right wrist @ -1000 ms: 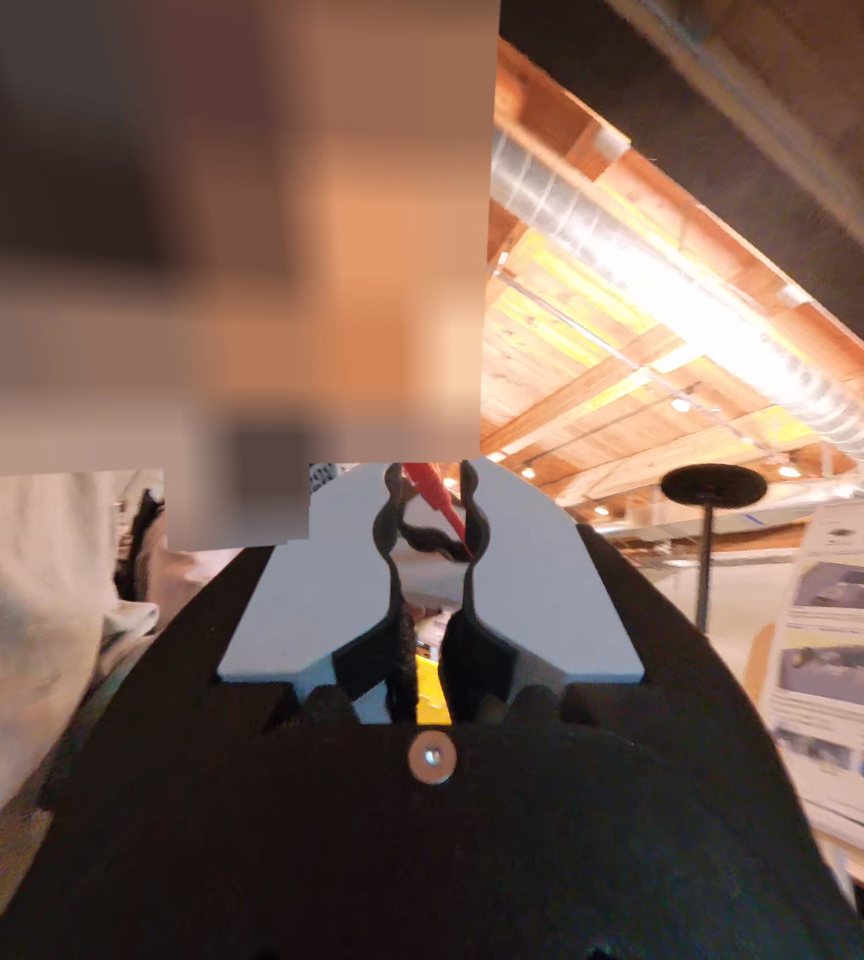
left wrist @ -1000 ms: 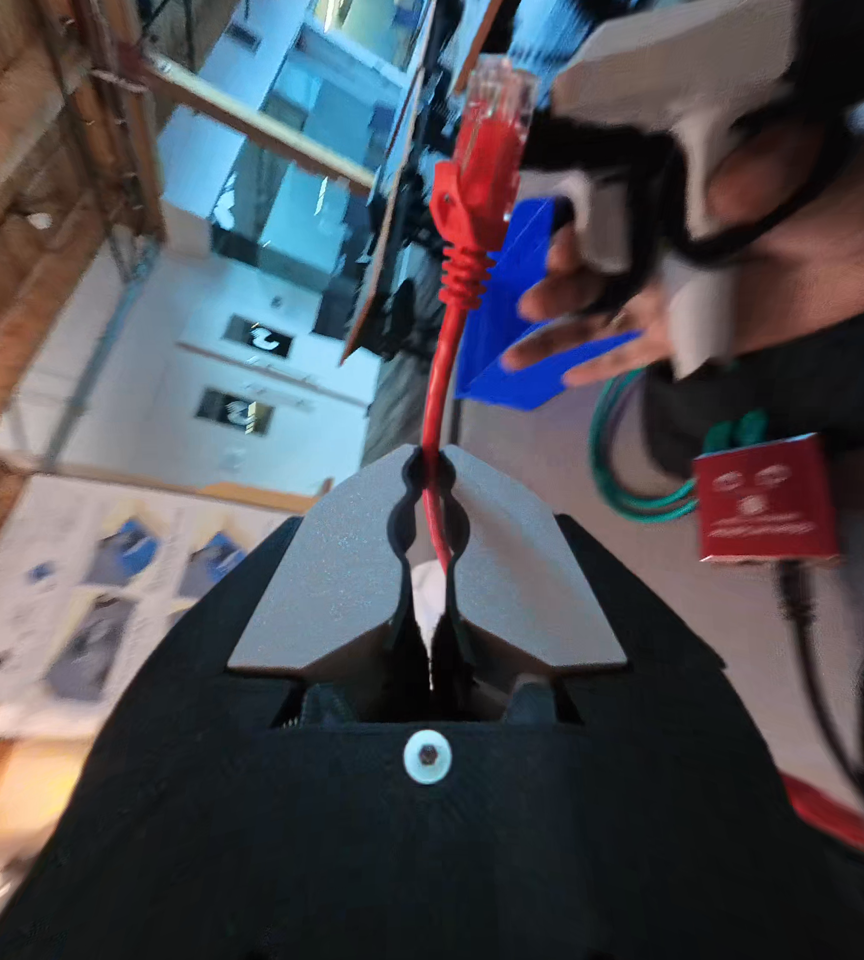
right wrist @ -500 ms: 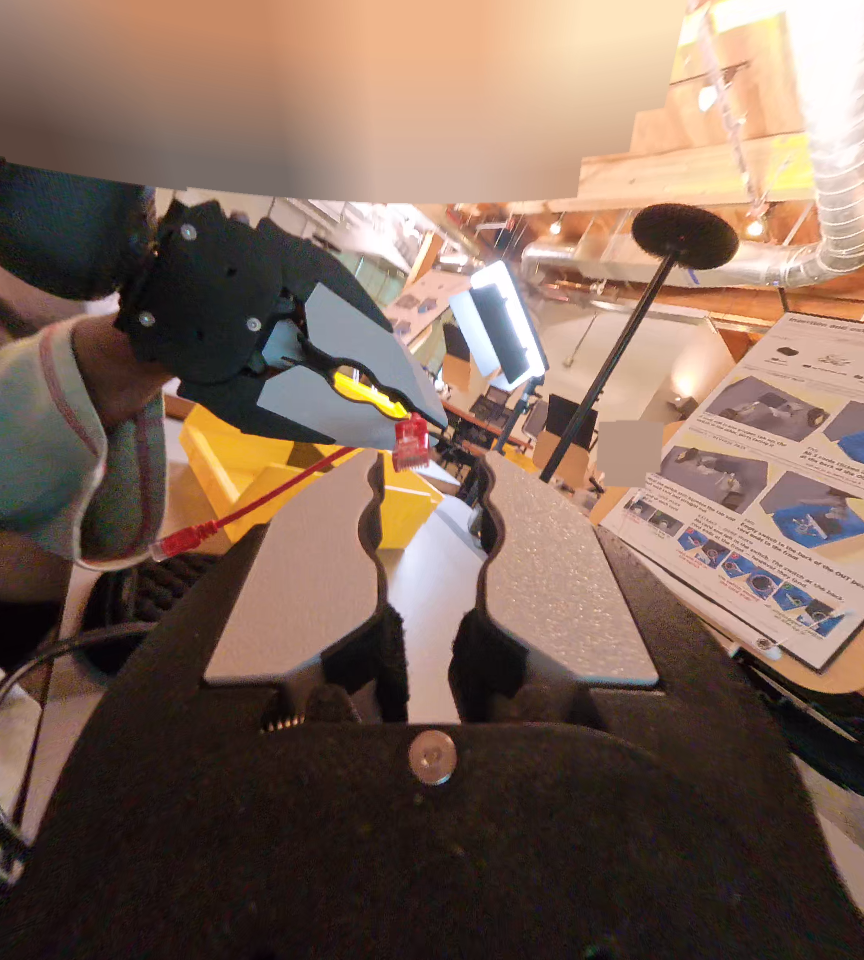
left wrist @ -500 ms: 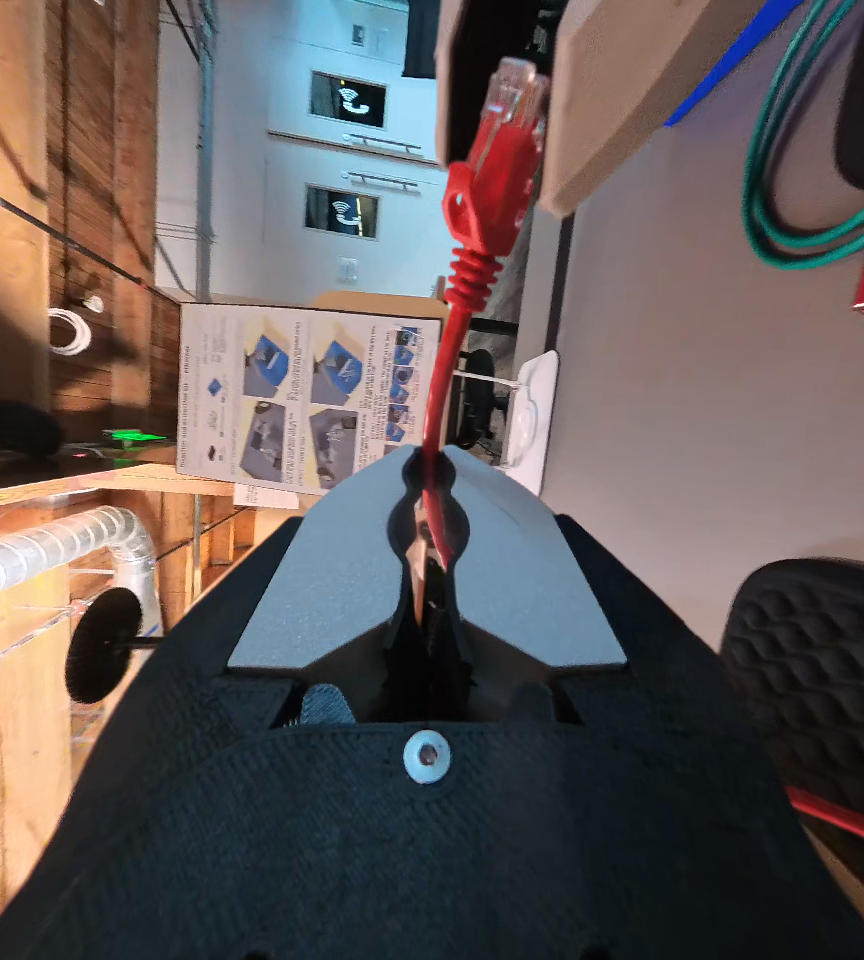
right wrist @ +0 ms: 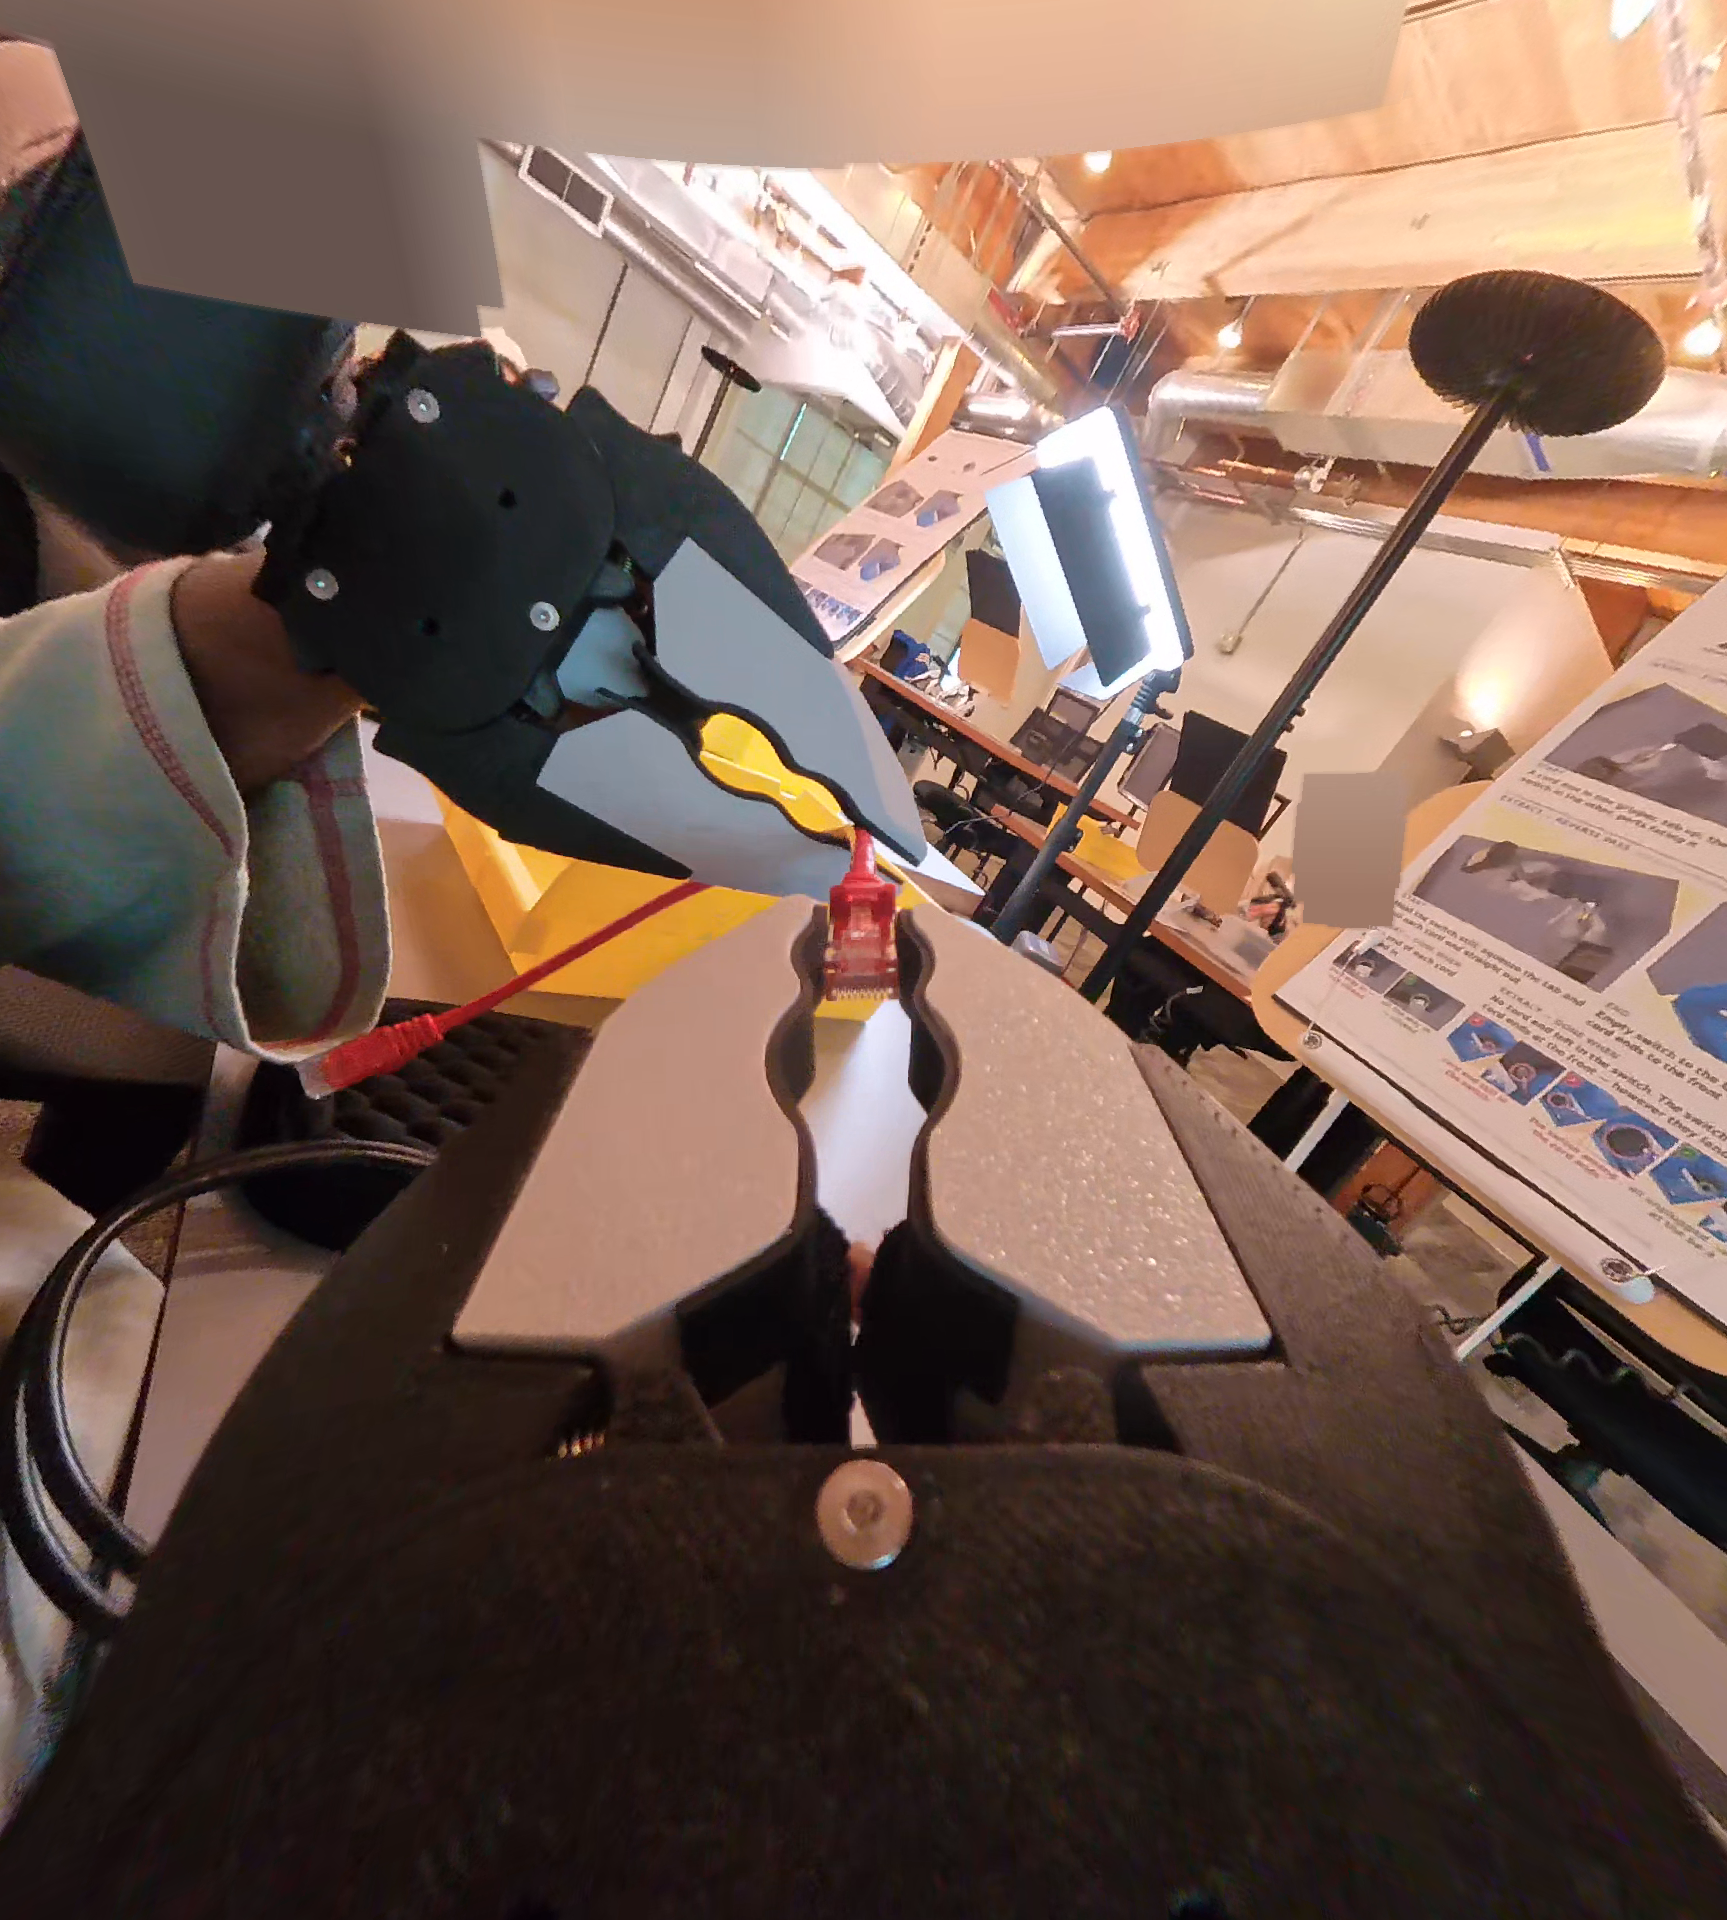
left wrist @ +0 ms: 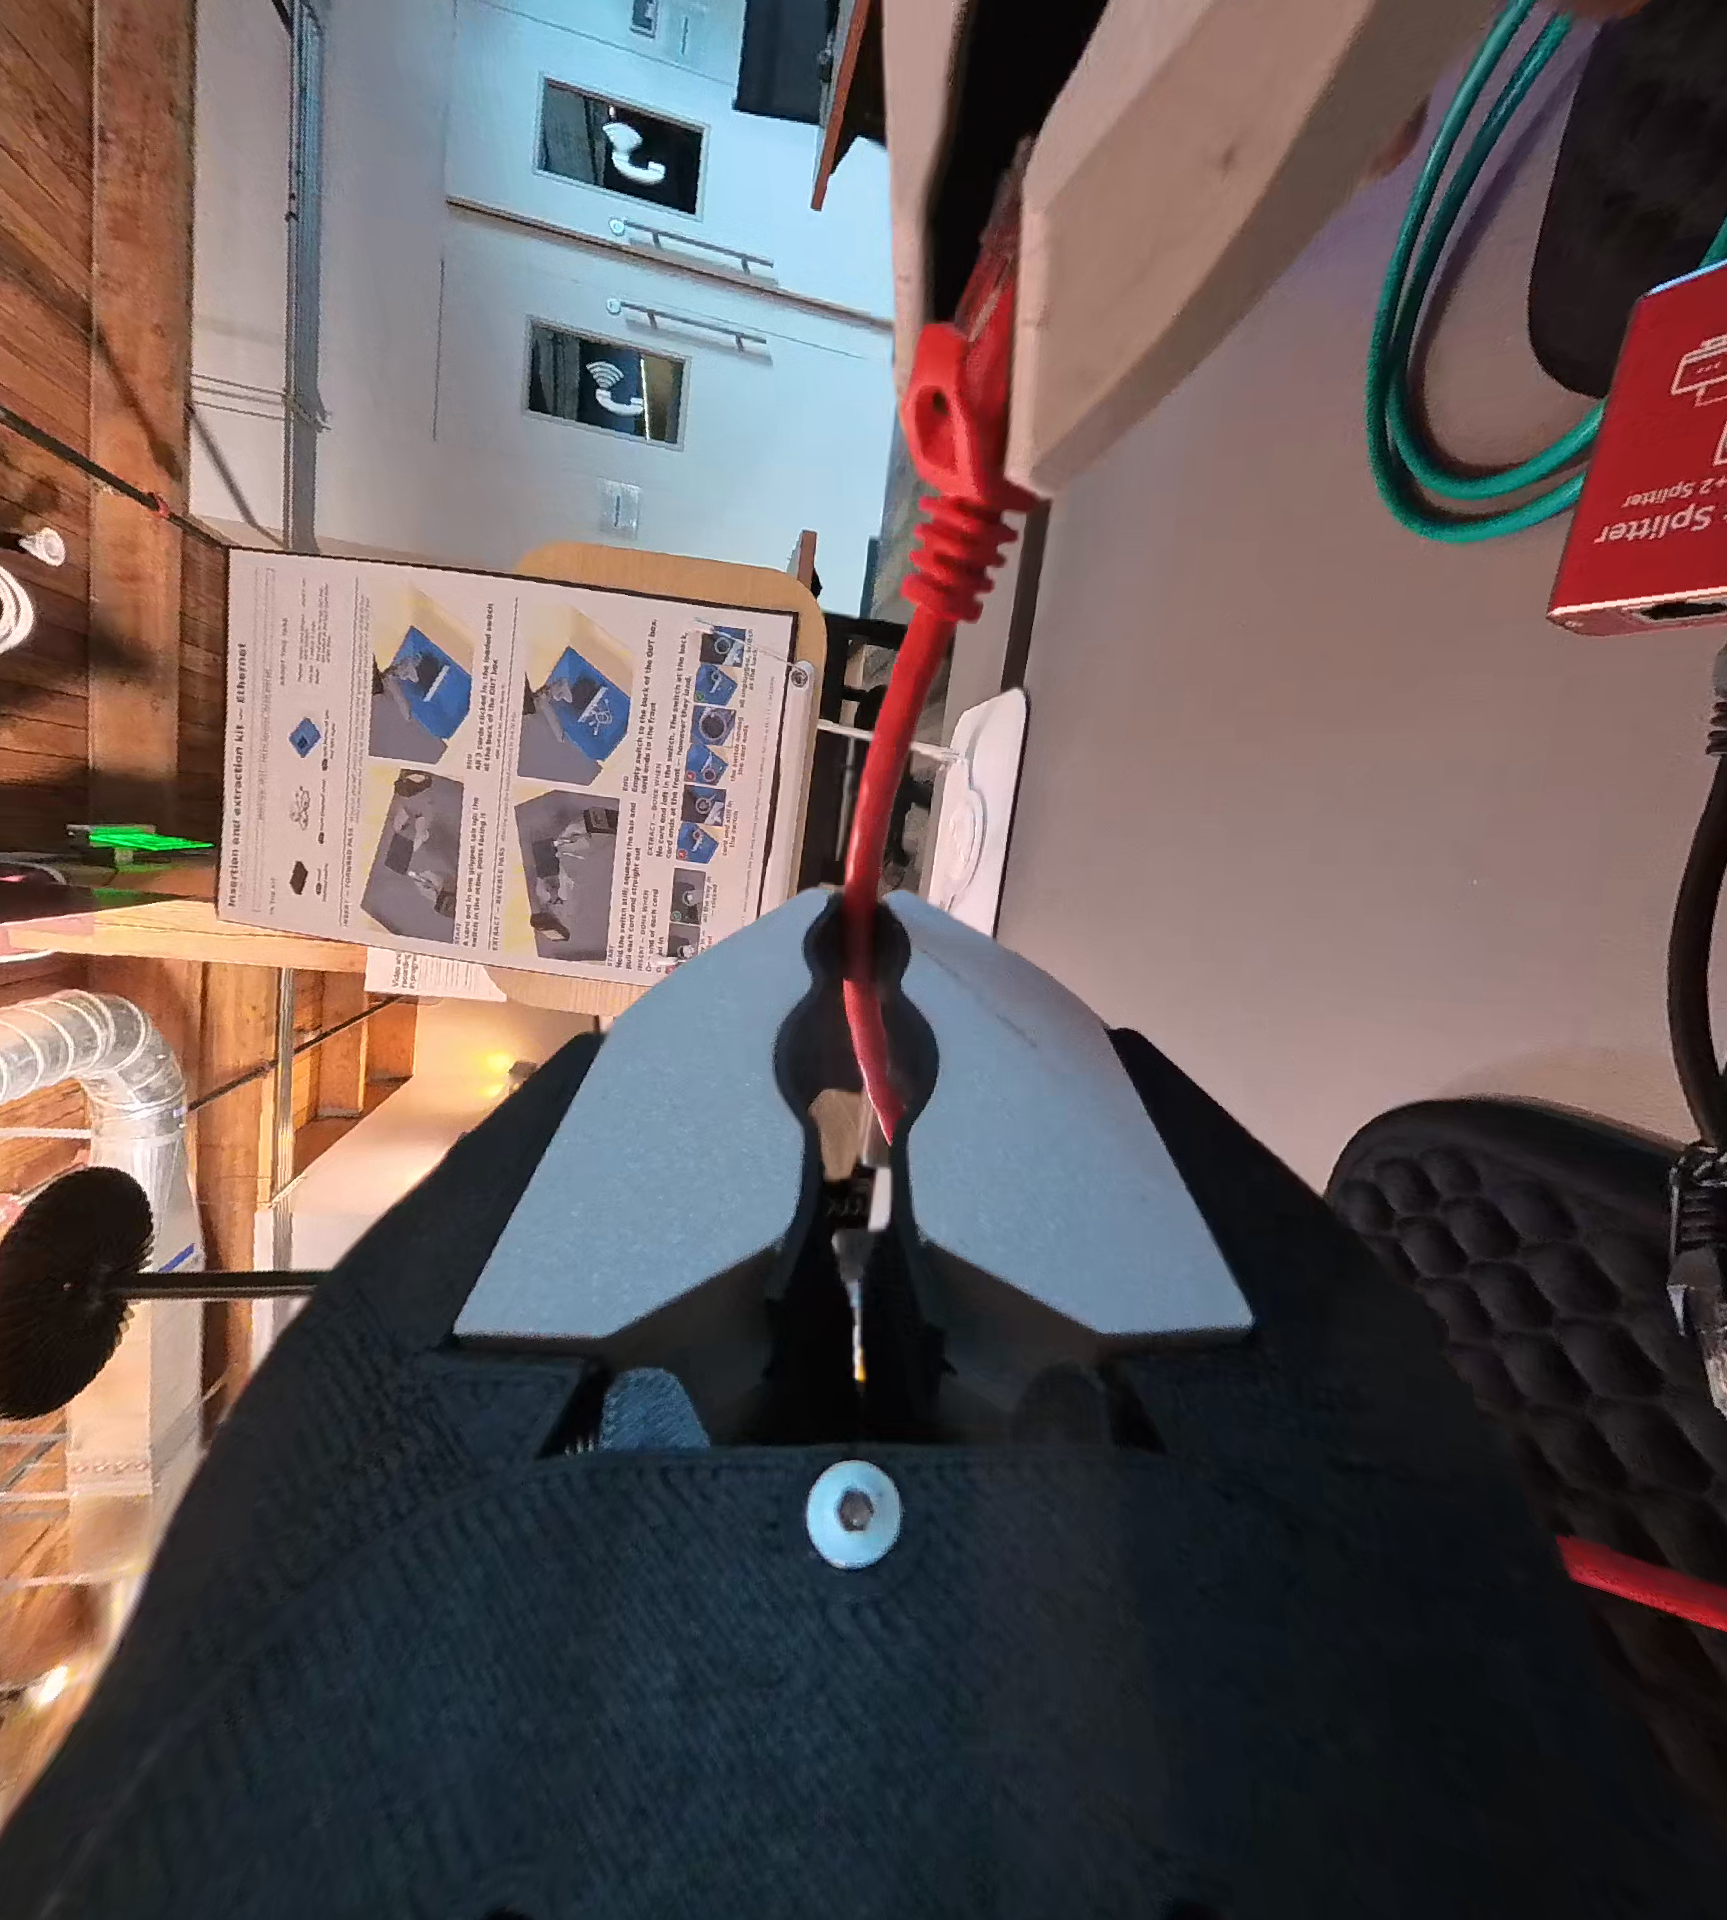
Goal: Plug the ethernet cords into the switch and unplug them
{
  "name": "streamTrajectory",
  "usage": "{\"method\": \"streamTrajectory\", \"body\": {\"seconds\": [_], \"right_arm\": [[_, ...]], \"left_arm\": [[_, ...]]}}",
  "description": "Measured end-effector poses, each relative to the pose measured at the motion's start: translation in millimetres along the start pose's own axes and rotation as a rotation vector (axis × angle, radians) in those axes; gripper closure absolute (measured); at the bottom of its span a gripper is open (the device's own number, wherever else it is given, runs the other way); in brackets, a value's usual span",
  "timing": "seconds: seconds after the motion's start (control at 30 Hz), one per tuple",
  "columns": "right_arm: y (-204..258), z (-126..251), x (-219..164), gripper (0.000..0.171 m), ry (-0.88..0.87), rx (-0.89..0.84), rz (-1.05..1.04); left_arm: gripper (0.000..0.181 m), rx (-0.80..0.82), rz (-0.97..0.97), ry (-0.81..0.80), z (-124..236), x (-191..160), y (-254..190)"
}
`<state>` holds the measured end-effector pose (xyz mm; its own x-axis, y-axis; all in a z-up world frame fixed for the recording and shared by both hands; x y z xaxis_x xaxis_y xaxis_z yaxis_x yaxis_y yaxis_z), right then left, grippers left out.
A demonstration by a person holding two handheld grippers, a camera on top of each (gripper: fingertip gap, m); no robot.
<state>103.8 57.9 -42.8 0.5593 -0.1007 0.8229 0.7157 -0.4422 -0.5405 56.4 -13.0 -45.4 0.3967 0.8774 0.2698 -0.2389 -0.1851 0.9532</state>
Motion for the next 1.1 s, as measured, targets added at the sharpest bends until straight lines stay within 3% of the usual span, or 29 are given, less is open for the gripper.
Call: {"method": "streamTrajectory", "body": {"seconds": [0.03, 0.13, 0.27, 0.37, 0.43, 0.57, 0.8, 1.1], "right_arm": [[0.6, 1.5, -0.5, 0.158, -0.001, 0.012, 0.01], [5.2, 9.2, -8.9, 0.158, -0.001, 0.107, 0.006], [18.9, 18.8, -11.1, 0.158, -0.14, 0.266, -0.062], [25.3, 22.7, -6.2, 0.158, -0.268, 0.321, -0.108], [26.1, 21.4, -9.3, 0.158, -0.275, 0.328, -0.13], [29.2, 17.3, -16.8, 0.158, -0.234, 0.346, -0.14], [28.9, 16.5, -18.7, 0.158, -0.25, 0.342, -0.164], [33.4, 13.9, -16.9, 0.158, -0.264, 0.361, -0.167]], "left_arm": [[0.176, -0.013, 0.021, -0.026, 0.5, 1.0, -1.4], [0.154, -0.199, 0.203, -0.195, 10.5, 8.7, -11.1], [0.125, -0.606, 0.577, -0.648, 52.4, 44.1, -11.3], [0.12, -0.856, 0.798, -0.802, 62.8, 54.6, -12.5], [0.133, -0.843, 0.794, -0.702, 43.2, 48.8, -26.1], [0.153, -0.769, 0.587, -0.601, 28.1, 42.1, -49.7], [0.169, -0.774, 0.561, -0.673, 35.0, 49.0, -47.9], [0.167, -0.796, 0.579, -0.651, 34.9, 46.1, -56.6]]}}
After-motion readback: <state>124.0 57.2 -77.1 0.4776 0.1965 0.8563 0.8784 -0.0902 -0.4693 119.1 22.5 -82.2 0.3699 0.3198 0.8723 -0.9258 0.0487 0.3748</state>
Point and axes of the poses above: each gripper's, where its closed fingertips meet, z back along the fingers, x out of its top, y = z × x across the jaws, the point moved 2 cm from there along z, back along the fingers, and after that the axes turned 4 degrees about z, right-handed, at the moved point
